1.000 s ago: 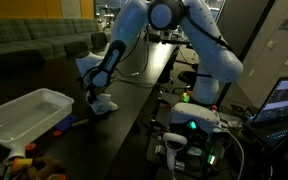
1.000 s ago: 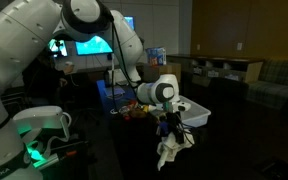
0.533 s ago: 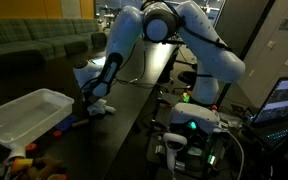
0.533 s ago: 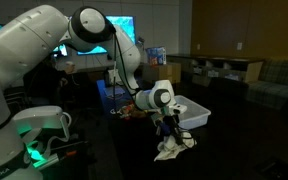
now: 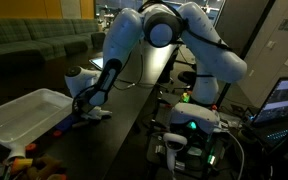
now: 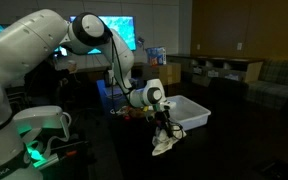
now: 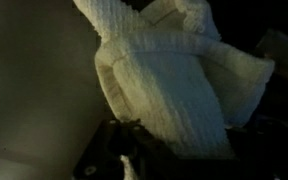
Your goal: Use the towel to sweep all the contents on the table to the left
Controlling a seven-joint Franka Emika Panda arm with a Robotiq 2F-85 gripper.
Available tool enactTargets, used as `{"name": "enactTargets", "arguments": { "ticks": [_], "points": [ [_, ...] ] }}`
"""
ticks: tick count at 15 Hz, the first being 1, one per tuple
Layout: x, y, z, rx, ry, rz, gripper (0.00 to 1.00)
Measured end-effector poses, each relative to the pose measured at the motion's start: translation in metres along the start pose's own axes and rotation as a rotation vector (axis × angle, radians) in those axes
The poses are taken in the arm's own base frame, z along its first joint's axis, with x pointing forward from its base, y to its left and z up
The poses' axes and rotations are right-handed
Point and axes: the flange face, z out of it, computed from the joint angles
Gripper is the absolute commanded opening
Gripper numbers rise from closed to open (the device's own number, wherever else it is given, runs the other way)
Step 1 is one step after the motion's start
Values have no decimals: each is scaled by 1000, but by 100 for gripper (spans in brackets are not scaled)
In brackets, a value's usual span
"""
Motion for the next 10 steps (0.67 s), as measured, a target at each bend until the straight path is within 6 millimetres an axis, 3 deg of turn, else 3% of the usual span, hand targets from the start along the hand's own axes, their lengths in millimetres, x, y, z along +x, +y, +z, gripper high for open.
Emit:
{"name": "enactTargets", "arguments": {
  "ticks": [10],
  "points": [
    [-55,-113,-51,139,9,-149,3]
  ]
}}
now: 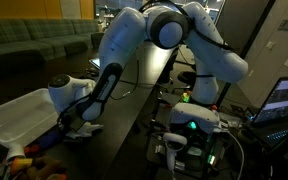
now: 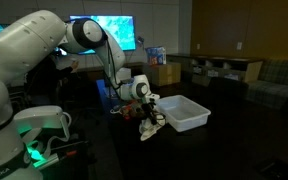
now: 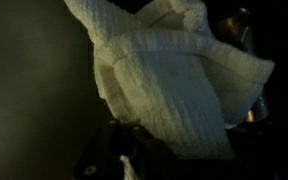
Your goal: Use the towel to sweep all the contents on the table to the left
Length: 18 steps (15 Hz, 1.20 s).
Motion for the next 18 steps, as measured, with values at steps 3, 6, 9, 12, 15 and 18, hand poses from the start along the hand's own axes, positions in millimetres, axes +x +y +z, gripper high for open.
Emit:
{"name": "enactTargets", "arguments": {
  "ticks": [3,6,9,12,15,18],
  "points": [
    [-15,-37,-14,57,-8,-47,3],
    [-29,-69,-27,108,-18,-93,3],
    [-42,-97,-41,153,-26,-123,3],
    [-52,-121,-56,191,-30,-128,3],
    [-60,-143,-71,231,-33,-120,3],
    [-62,-158,-85,264,-31,-104,3]
  ]
}}
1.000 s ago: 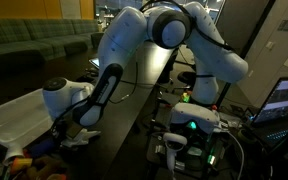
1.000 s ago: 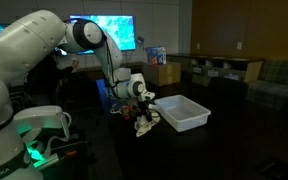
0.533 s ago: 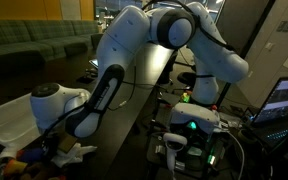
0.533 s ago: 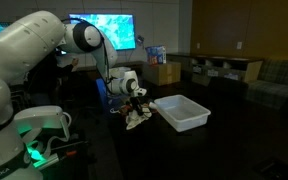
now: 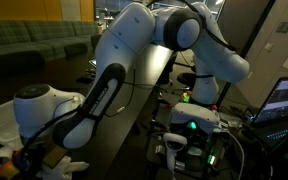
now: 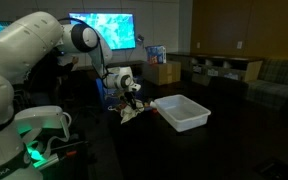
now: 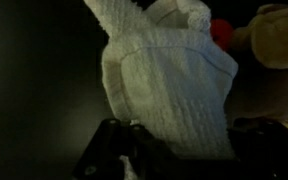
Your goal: Use the towel to sweep all the contents on the table to the left
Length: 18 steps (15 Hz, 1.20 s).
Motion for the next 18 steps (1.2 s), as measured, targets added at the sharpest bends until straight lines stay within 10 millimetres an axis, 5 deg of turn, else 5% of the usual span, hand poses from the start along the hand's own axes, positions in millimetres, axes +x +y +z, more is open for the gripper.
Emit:
{"name": "enactTargets", "arguments": {
  "ticks": [9,13,18],
  "points": [
    [16,-11,-30,99,15,0,3],
    [38,26,-40,62,-15,-70,4],
    [68,103,-31,-124,-34,-116,3]
  ]
}}
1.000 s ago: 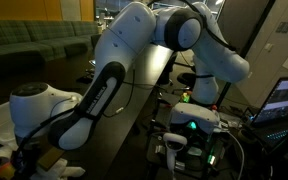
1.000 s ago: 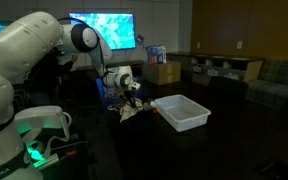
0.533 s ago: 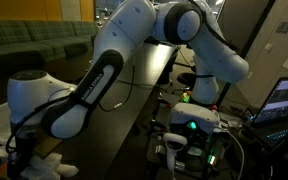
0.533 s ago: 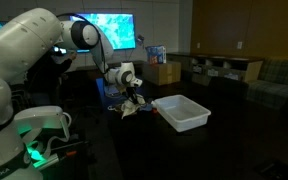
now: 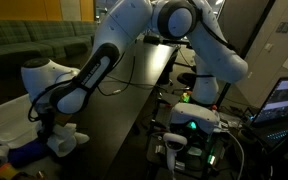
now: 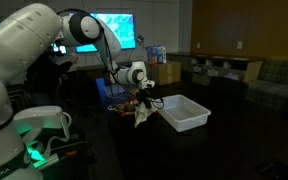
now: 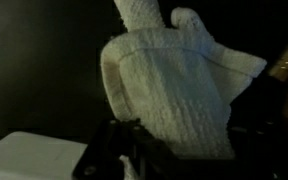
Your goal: Use the towel to sweep all the contents on the table to the left
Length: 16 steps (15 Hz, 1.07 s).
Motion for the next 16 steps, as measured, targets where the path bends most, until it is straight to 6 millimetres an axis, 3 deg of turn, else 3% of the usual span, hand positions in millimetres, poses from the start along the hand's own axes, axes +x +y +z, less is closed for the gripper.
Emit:
{"name": "enactTargets", "arguments": {
  "ticks": [3,7,10,16],
  "points": [
    [4,30,11,-99,2,-37,3],
    [3,45,24,-193,20,-80,4],
    [3,43,35,-230,64,-55,3],
    [0,16,67,-238,127,47,3]
  ]
}}
